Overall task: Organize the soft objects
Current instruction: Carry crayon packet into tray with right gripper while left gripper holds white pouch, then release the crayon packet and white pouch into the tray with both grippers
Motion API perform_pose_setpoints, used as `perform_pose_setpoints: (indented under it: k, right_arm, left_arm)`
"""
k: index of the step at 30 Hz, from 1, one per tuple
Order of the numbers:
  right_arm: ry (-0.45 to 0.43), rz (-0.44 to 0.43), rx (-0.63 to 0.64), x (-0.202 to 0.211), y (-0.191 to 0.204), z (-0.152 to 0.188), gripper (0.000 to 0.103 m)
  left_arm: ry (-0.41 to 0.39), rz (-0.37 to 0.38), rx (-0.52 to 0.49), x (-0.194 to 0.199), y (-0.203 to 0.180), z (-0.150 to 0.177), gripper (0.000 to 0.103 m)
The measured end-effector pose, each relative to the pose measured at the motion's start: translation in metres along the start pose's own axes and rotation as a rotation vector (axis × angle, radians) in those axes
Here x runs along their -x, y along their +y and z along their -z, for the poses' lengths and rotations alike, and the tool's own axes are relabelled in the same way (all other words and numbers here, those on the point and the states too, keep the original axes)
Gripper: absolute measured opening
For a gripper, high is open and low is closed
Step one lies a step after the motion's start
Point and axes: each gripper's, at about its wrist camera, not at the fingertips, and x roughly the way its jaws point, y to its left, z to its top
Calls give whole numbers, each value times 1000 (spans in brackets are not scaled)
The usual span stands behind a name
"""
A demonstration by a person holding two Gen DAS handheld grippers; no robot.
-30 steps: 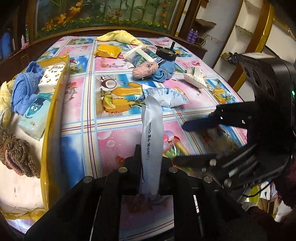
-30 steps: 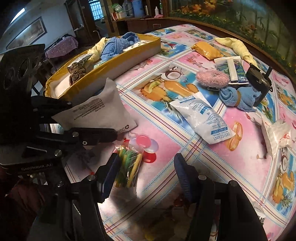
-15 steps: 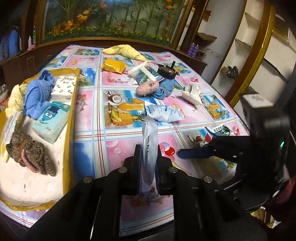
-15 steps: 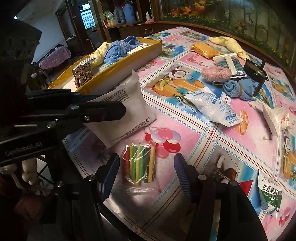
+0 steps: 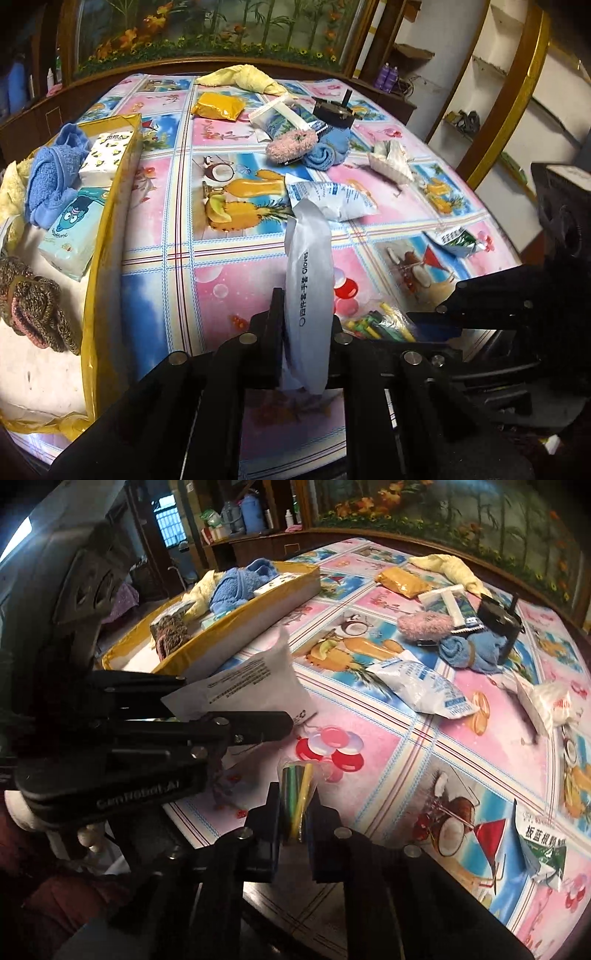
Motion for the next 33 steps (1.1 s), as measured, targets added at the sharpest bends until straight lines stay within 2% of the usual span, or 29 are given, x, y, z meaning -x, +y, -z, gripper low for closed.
perform_pose_setpoints:
  k: [5,10,12,15,18,22,26,27,29,31,33]
  right_arm:
    - [-37,-64,-70,14,-12,-5,10]
    - [-68,-131,-91,20,-9,-28,9]
    - [-78,-155,-78,18,-4,-43,9]
    - [-92,-195,-52,13,12,-67,9]
    - [-94,-216,-8,0,31,-95,9]
    - [-49,-241,30,-30,56,-130,9]
    - [3,-225,81,-59,84,-146,10]
    - [10,-201,99,-65,90,-147,10]
    - [12,-132,137,-75,99,-149,11]
    - [22,-86,164,-84,105,-148,11]
    - [37,-92,149,-87,103,-148,14]
  left_arm:
    - [-71,53,67,29,16,-3,9]
    - [-181,73,174,81,53,-4,9]
    - [-227,31,212,104,74,-3,9]
    - [-252,-98,254,122,107,-1,9]
    - [-225,-181,304,122,140,0,9]
    - [-183,-296,336,108,167,-3,9]
    - [-143,-403,355,96,185,-2,12]
    - [-138,-412,367,96,189,-1,15]
    - [-144,-410,385,96,195,1,33]
    - [-161,-422,398,98,197,4,37]
    - [-175,-408,416,103,197,7,37]
